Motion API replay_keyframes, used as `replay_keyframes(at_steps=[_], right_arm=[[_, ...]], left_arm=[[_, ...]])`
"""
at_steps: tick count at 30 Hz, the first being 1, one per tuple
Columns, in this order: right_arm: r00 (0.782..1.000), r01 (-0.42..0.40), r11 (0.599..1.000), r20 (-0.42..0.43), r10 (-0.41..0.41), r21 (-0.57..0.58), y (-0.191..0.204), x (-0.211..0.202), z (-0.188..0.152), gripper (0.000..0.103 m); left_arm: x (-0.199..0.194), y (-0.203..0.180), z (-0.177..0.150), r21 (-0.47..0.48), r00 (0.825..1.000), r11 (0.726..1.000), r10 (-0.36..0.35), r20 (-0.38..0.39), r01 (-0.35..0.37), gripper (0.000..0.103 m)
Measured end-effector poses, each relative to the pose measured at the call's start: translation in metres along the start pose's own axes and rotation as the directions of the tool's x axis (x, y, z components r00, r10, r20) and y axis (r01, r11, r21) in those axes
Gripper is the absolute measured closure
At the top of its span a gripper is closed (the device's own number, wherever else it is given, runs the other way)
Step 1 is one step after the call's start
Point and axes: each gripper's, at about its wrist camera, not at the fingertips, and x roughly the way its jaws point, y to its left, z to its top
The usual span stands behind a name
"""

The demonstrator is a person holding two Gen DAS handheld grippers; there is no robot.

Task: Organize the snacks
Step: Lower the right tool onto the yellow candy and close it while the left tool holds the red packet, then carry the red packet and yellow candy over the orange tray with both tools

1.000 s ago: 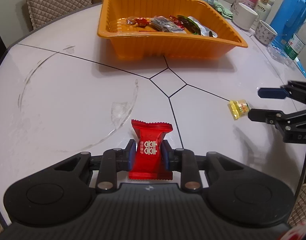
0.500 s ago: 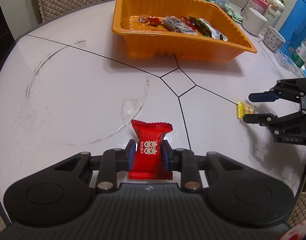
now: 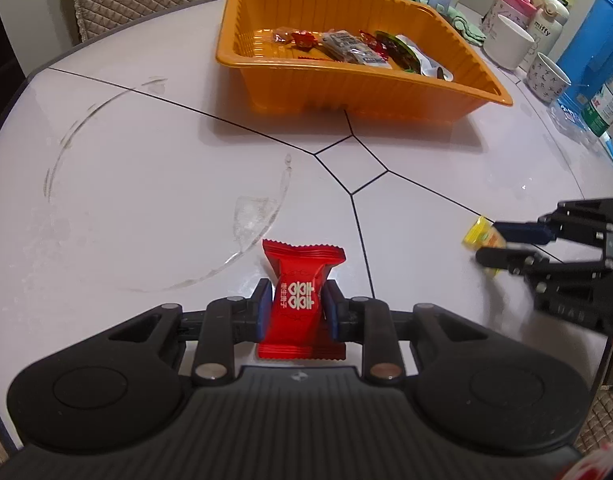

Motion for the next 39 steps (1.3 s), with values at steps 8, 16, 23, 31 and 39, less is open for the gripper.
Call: replay_keyframes(at_steps=[8, 16, 23, 31, 39], right_arm=[[0.996, 0.084, 0.994, -0.007, -0.084, 0.067, 0.019, -0.001, -0.002, 0.076], [0.993, 0.121, 0.988, -0.013, -0.12, 0.095, 0.023, 0.0, -0.001, 0.076], [0.992, 0.122, 0.987, -0.02, -0.121, 0.103, 0.023, 0.001, 0.0, 0.076], [0.992, 0.128, 0.985, -0.017, -0.127, 0.116, 0.025, 0.0, -0.001, 0.076], [0.992, 0.127, 0.986, -0.021, -0.125, 0.11, 0.024, 0.0, -0.001, 0.076]], left_arm=[[0.001, 0.0, -0.001, 0.0, 1.0, 1.0, -0.008, -0.002, 0.008, 0.078], [0.0, -0.002, -0.004, -0.005, 1.0, 1.0, -0.015, -0.001, 0.015, 0.079], [0.001, -0.003, -0.005, -0.005, 1.0, 1.0, -0.015, 0.002, 0.015, 0.078], [0.004, -0.006, -0.005, 0.0, 1.0, 1.0, -0.006, 0.002, 0.006, 0.077], [0.004, -0.008, -0.005, 0.014, 1.0, 1.0, 0.002, 0.007, -0.002, 0.079]])
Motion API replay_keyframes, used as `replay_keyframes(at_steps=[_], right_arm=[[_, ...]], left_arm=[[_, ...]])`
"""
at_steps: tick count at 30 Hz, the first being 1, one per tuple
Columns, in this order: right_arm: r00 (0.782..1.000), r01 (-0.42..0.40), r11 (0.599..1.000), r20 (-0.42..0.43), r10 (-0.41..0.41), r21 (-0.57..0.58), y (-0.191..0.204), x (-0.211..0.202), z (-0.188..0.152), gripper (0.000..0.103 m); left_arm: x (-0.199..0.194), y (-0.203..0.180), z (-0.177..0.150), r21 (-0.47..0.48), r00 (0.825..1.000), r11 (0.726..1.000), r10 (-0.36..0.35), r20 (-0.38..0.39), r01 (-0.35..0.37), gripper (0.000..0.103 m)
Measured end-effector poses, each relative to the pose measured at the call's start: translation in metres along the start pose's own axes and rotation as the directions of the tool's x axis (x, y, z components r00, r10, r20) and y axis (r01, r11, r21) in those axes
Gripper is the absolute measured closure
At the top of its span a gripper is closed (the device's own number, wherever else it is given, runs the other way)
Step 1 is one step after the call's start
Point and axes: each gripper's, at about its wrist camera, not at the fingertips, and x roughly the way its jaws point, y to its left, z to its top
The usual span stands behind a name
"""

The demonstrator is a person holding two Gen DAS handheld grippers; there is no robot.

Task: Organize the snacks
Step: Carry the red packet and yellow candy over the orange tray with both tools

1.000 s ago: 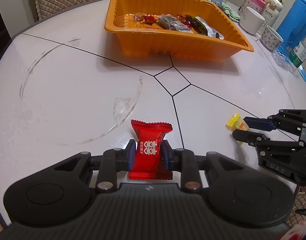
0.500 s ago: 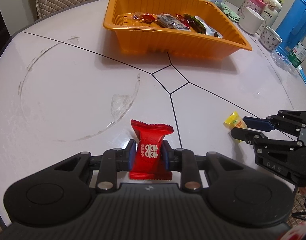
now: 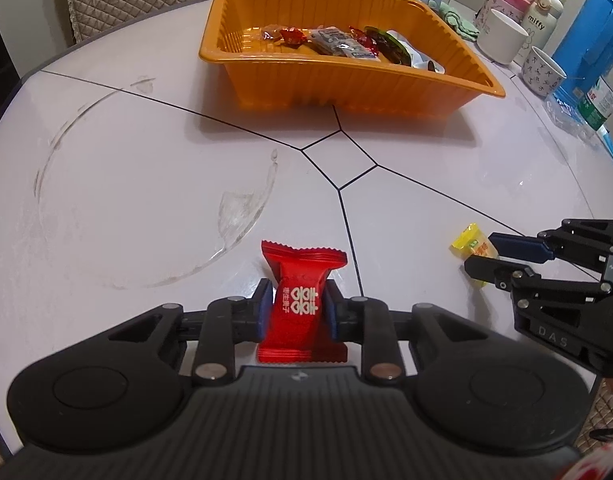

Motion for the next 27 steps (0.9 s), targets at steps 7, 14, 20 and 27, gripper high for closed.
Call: replay_keyframes(at_steps=[7, 14, 20, 27], right_arm=[[1.0, -0.008, 1.0, -0.005, 0.008, -0.008, 0.0, 0.001, 0.001, 0.079], [1.0, -0.022, 1.0, -0.015, 0.022, -0.007, 0.0, 0.001, 0.001, 0.08], [0.999, -0.038, 0.999, -0.005, 0.038, 0.004, 0.0, -0.004, 0.004, 0.08], [0.997, -0.069, 0.997, 0.033, 0.068, 0.034, -0.004, -0.02, 0.015, 0.08]], left_arm=[[0.0, 0.001, 0.001, -0.01, 1.0, 1.0, -0.003, -0.004, 0.003, 0.08], [-0.004, 0.0, 0.002, -0.009, 1.0, 1.0, -0.003, 0.006, 0.003, 0.08], [-0.01, 0.0, 0.004, -0.013, 1.0, 1.0, -0.006, 0.016, 0.006, 0.08], [-0.025, 0.002, 0.01, -0.019, 0.999, 1.0, -0.015, 0.049, 0.016, 0.08]])
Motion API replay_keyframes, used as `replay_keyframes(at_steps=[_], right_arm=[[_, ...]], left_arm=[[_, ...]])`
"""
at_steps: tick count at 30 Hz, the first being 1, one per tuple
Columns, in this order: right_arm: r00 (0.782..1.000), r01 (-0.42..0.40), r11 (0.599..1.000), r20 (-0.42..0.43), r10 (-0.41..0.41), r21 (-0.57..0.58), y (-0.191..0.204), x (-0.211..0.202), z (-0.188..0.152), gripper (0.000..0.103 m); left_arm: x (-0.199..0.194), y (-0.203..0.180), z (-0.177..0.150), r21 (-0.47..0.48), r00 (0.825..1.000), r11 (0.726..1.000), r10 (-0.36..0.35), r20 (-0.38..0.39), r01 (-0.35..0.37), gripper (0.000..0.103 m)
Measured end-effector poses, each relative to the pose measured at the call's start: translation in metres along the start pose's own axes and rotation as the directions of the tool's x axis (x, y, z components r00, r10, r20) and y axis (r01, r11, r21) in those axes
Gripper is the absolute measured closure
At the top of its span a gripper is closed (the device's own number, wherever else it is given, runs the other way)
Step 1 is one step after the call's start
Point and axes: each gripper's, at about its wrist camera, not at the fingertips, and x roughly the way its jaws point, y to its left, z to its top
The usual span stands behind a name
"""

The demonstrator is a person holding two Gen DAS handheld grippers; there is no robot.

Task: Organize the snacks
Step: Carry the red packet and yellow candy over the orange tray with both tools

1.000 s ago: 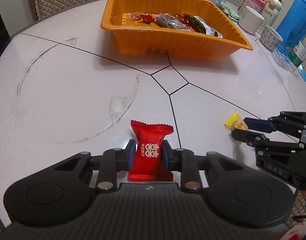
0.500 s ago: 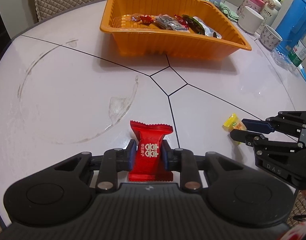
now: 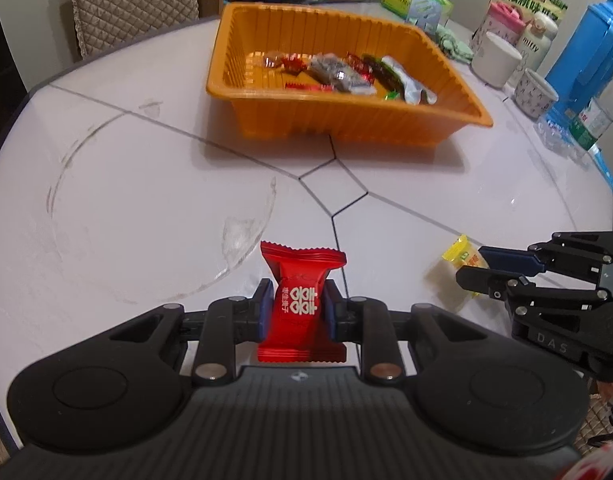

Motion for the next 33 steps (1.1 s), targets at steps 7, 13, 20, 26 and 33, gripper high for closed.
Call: replay_keyframes(at_steps=[7, 13, 20, 26, 33], right_arm=[[0.998, -0.028, 0.999, 0.061, 0.027, 0.023, -0.006, -0.02, 0.019, 0.08], [0.993, -0.047, 0.997, 0.109, 0.04, 0.055, -0.018, -0.032, 0.039, 0.08], [0.987, -0.048, 0.996, 0.158, 0.035, 0.077, -0.036, -0.035, 0.067, 0.08], [0.979, -0.046, 0.994, 0.203, 0.025, 0.097, -0.052, -0.031, 0.093, 0.08], [0.973, -0.058, 0.99, 0.228, 0.028, 0.125, -0.073, -0.018, 0.121, 0.08]], left_arm=[[-0.019, -0.004, 0.015, 0.005, 0.998, 1.0, -0.014, 0.055, 0.013, 0.08], [-0.03, -0.004, 0.033, 0.013, 0.995, 1.0, -0.014, 0.101, 0.013, 0.08], [-0.031, -0.002, 0.06, 0.023, 0.99, 1.0, -0.008, 0.139, 0.005, 0.08], [-0.025, -0.002, 0.087, 0.051, 0.986, 0.999, 0.006, 0.168, -0.015, 0.08], [-0.016, -0.002, 0.123, 0.067, 0.98, 0.997, 0.011, 0.198, -0.025, 0.08]])
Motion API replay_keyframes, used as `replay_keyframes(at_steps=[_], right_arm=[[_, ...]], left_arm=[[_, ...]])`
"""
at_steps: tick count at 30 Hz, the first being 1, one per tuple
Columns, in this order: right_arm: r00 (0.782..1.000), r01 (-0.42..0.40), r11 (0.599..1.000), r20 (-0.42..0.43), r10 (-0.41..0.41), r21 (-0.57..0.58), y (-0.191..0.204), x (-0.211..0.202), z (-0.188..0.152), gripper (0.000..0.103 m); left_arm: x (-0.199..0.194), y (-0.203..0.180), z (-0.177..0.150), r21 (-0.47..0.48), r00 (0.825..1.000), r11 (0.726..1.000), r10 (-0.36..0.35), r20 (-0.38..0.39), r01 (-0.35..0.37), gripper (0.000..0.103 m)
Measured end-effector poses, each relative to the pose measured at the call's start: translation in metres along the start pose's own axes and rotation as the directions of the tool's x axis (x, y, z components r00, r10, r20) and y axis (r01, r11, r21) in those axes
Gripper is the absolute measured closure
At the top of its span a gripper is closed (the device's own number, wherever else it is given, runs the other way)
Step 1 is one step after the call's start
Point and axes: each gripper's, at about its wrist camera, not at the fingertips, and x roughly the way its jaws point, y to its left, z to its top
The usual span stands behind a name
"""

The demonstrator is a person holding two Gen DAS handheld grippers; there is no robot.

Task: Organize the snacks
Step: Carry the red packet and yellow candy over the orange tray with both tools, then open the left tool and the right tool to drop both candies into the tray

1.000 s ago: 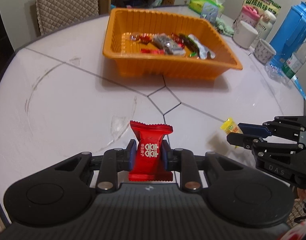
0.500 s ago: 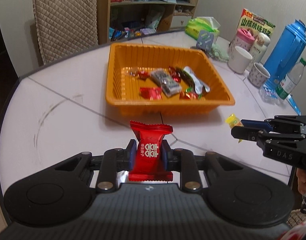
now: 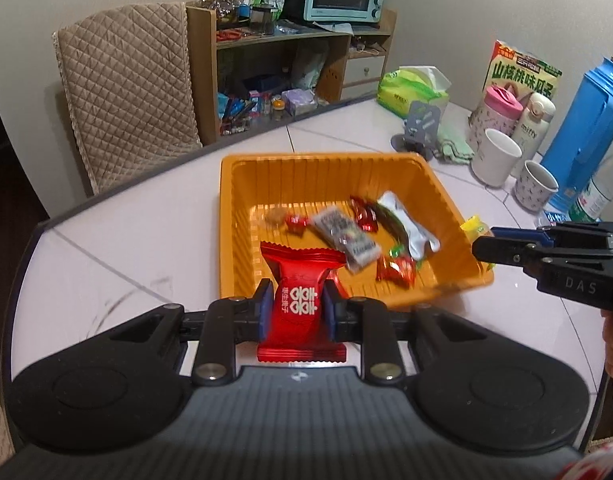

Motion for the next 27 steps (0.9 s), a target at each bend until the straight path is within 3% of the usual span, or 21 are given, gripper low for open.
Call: replay_keyframes(at_steps=[14, 27], right_arm=[[1.0, -0.007, 0.998, 0.011, 0.007, 0.059, -0.022, 0.043, 0.023, 0.08], [1.0, 0.014, 0.992, -0.007, -0.014, 0.123, -0.039, 0.072, 0.026, 0.08]], left_arm=[[0.049, 0.008, 0.049, 0.004, 1.0, 1.0, 0.018, -0.012, -0.018, 0.08], [0.096, 0.007, 0.06, 0.012, 0.997, 1.0, 0.028, -0.068, -0.027, 0.08]])
